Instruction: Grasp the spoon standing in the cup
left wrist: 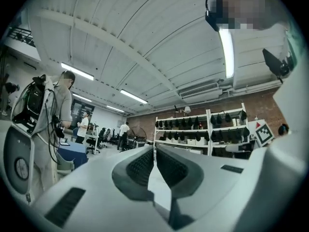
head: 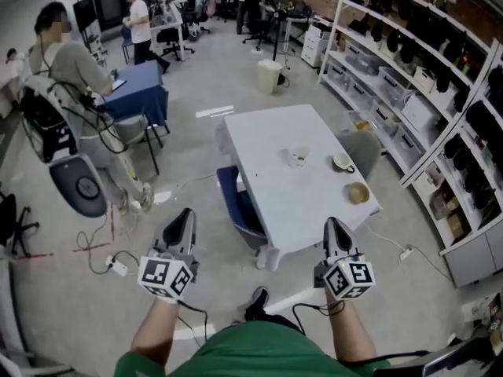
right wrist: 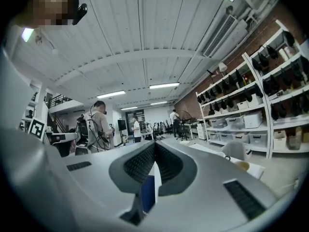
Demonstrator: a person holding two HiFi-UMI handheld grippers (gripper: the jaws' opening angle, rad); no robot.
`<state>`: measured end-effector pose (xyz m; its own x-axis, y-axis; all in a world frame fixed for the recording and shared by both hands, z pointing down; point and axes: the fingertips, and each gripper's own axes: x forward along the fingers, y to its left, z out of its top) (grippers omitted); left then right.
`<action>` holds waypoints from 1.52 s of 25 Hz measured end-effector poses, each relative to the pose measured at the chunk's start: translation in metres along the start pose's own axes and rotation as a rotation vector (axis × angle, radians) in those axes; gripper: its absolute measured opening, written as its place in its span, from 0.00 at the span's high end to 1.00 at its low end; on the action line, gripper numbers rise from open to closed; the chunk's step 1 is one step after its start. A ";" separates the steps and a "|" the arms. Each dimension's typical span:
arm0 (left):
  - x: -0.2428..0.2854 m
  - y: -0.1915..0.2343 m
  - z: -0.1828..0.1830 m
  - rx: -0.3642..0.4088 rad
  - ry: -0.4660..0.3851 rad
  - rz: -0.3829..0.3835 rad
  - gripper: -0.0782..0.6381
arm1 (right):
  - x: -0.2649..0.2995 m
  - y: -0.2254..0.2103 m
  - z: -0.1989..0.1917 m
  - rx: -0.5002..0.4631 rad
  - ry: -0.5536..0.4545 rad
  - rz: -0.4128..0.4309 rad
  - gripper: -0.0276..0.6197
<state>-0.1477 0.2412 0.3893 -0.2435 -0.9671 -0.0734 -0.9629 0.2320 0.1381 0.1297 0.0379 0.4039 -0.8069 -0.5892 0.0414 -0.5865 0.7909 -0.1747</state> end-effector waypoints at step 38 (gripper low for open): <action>0.358 0.010 -0.065 0.023 0.135 -0.299 0.85 | 0.206 -0.185 -0.019 0.162 0.015 -0.300 0.92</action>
<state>-0.2371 -0.1092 0.4286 0.0661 -0.9975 0.0245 -0.9922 -0.0631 0.1073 0.0712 -0.2269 0.4633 -0.6021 -0.7880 0.1285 -0.7797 0.5457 -0.3069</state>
